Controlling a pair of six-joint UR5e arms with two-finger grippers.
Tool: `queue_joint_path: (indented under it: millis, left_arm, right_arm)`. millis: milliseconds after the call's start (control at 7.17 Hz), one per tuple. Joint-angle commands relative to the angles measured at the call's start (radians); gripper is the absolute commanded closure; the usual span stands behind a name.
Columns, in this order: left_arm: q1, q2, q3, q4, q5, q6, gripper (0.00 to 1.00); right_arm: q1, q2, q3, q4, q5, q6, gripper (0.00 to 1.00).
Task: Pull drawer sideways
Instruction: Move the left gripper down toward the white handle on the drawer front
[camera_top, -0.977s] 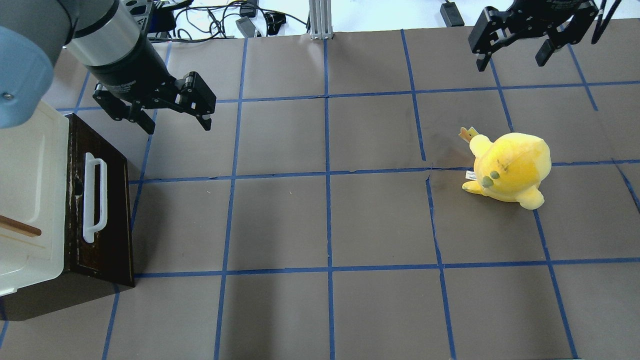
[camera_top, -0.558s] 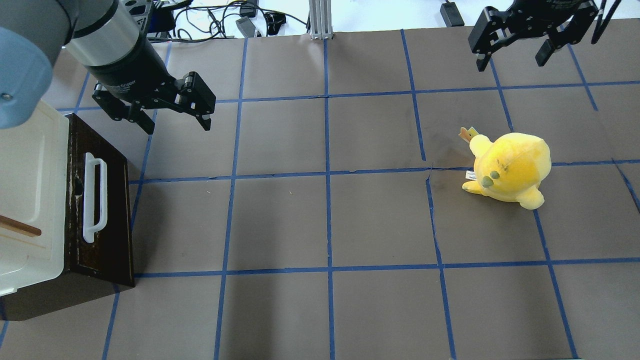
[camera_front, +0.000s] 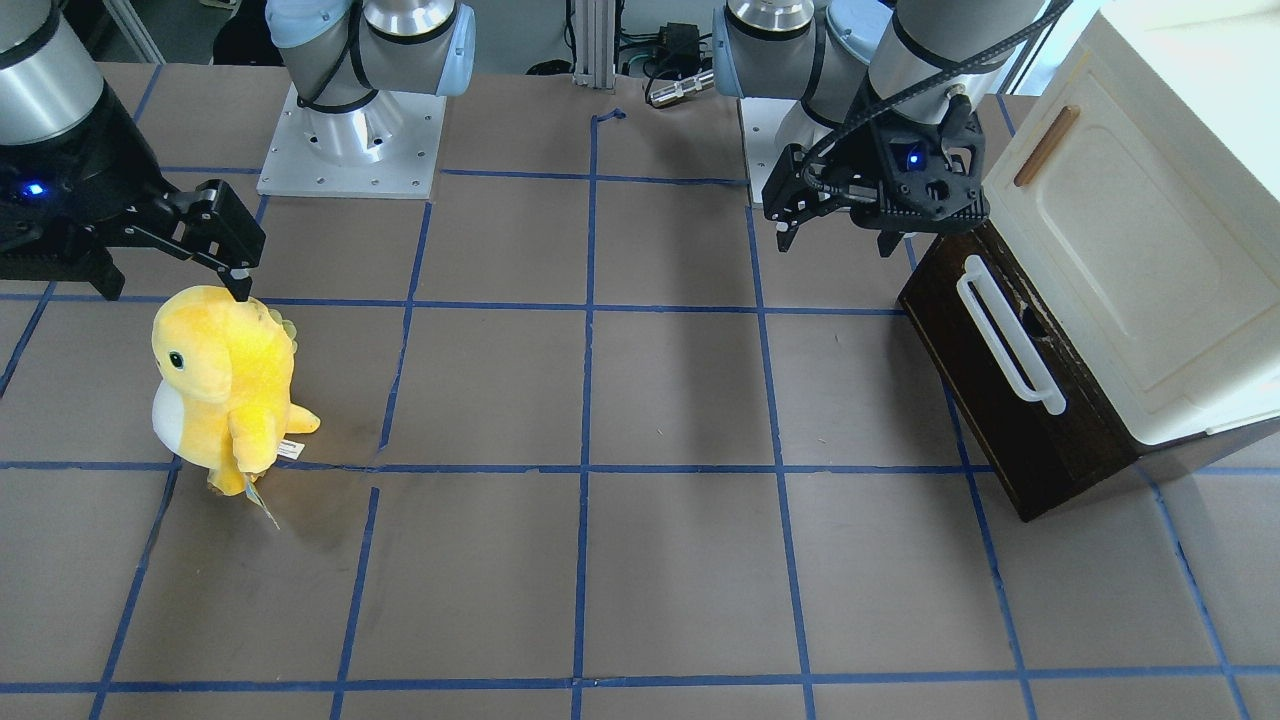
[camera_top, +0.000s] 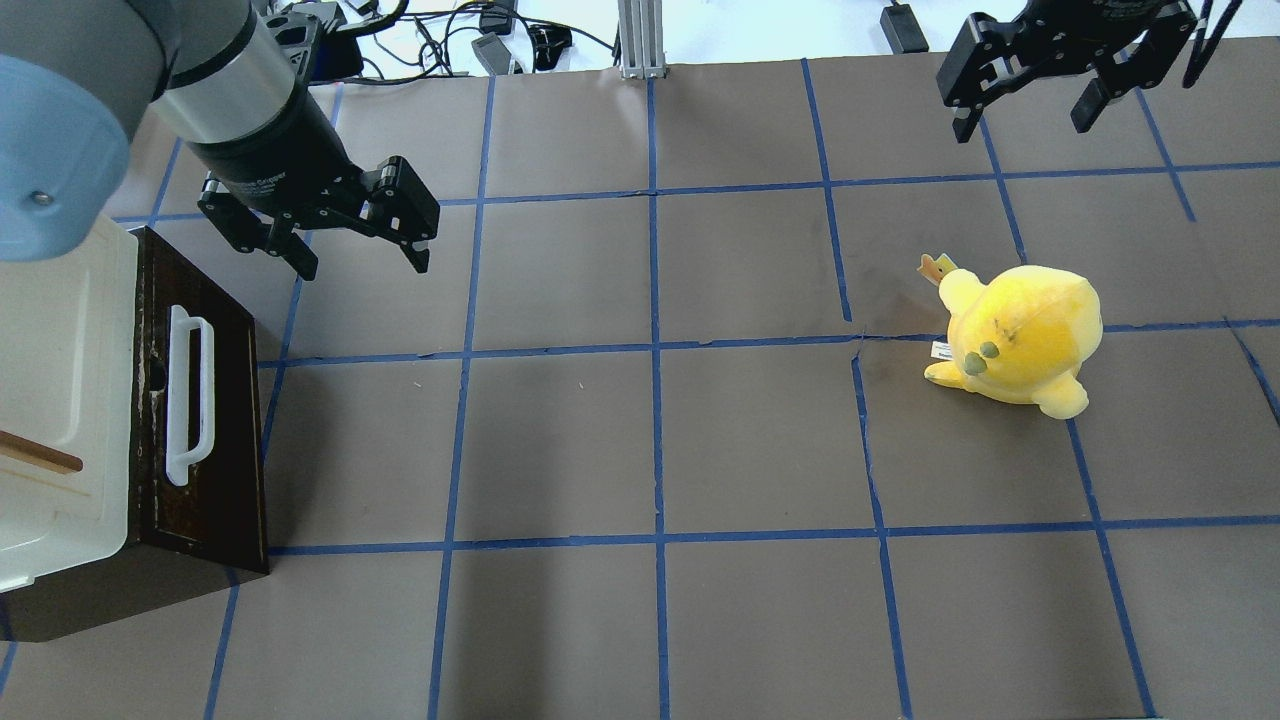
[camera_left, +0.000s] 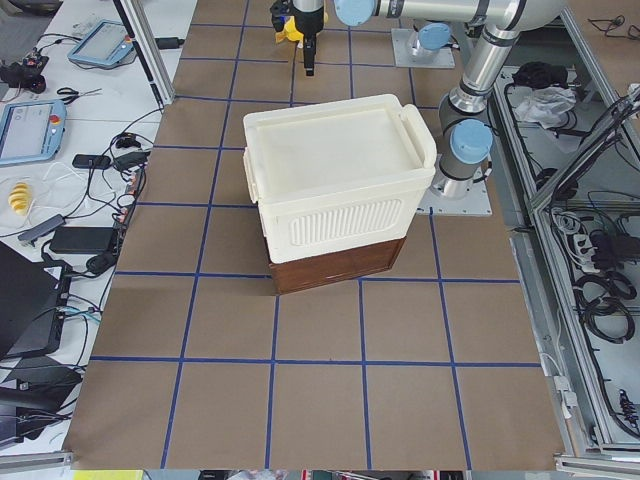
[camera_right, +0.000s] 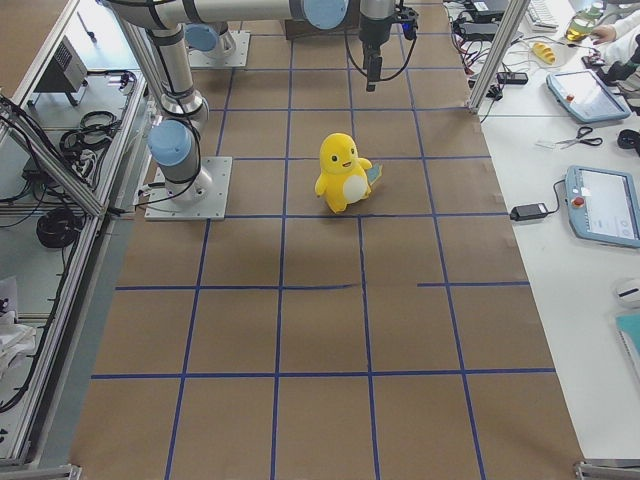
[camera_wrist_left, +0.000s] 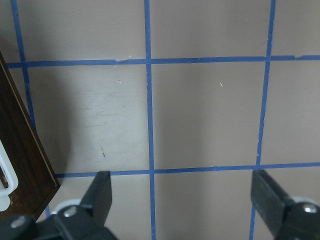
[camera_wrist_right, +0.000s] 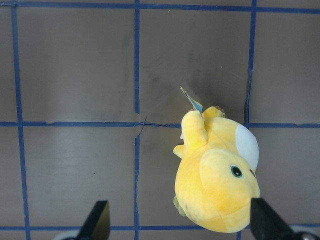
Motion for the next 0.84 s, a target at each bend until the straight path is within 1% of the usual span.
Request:
queue_joint_path:
  millis: [0, 279, 558, 698]
  left_arm:
    - [-0.019, -0.014, -0.050, 0.012, 0.027, -0.105, 0.00]
    - [-0.089, -0.075, -0.081, 0.021, 0.266, -0.161, 0.00]
    - [-0.145, -0.163, -0.157, 0.059, 0.496, -0.248, 0.00]
    - [-0.166, -0.198, -0.179, 0.059, 0.590, -0.289, 0.00]
  right_arm:
    - [0.000, 0.000, 0.000, 0.002, 0.000, 0.000, 0.00]
    - [0.000, 0.000, 0.000, 0.000, 0.000, 0.000, 0.00]
    - [0.000, 0.000, 0.000, 0.000, 0.000, 0.000, 0.00]
    - [0.000, 0.000, 0.000, 0.000, 0.000, 0.000, 0.00]
